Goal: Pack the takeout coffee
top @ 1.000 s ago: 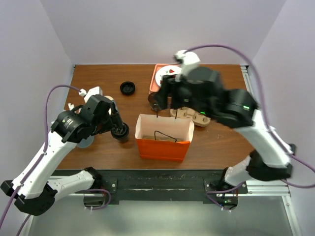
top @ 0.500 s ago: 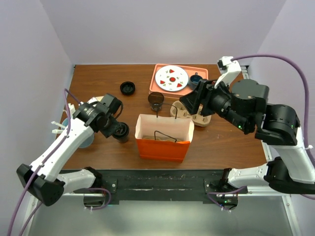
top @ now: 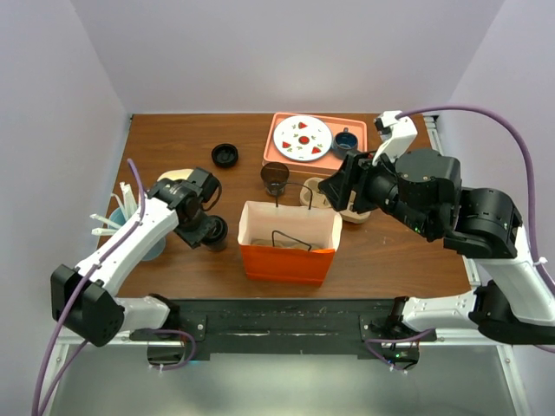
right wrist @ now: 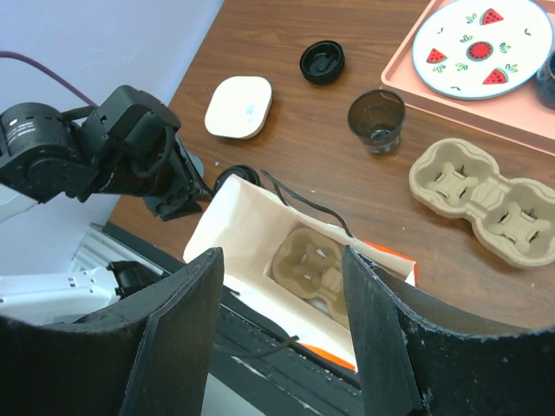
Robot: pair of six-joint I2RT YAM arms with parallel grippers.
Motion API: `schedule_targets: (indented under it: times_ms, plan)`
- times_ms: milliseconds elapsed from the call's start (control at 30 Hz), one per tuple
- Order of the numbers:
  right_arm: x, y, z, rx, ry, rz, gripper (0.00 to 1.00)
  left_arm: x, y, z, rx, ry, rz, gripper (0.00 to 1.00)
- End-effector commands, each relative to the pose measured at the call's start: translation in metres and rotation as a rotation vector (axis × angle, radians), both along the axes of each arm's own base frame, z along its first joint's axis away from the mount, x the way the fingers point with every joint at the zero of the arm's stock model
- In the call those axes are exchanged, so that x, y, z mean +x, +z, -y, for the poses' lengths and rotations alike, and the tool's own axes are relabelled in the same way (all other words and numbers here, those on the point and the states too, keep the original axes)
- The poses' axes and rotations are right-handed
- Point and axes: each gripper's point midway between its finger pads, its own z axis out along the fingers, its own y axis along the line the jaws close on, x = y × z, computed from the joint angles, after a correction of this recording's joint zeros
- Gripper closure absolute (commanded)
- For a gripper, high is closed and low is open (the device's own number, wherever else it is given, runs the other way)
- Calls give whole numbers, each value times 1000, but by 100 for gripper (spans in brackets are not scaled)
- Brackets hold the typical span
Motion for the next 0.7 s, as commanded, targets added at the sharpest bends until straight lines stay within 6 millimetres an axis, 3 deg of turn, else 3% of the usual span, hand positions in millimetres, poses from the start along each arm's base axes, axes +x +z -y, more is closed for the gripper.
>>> schedule_targets:
  times_ms: [0, 200, 433, 600, 667]
  plan:
    - [-1, -5, 5, -10, -20, -9, 39, 9, -9, -2, 14, 36, 15, 56]
    - [-2, -12, 9, -24, -29, -26, 39, 23, -12, -4, 59, 16, 33, 55]
    - [-6, -20, 20, -37, -58, -55, 40, 16, -22, -11, 101, 10, -15, 73]
    - [-8, -54, 43, -124, -173, -154, 39, 26, -11, -7, 93, -22, 28, 100]
    - [-11, -76, 54, -176, -229, -215, 39, 34, -3, -5, 93, -51, 47, 100]
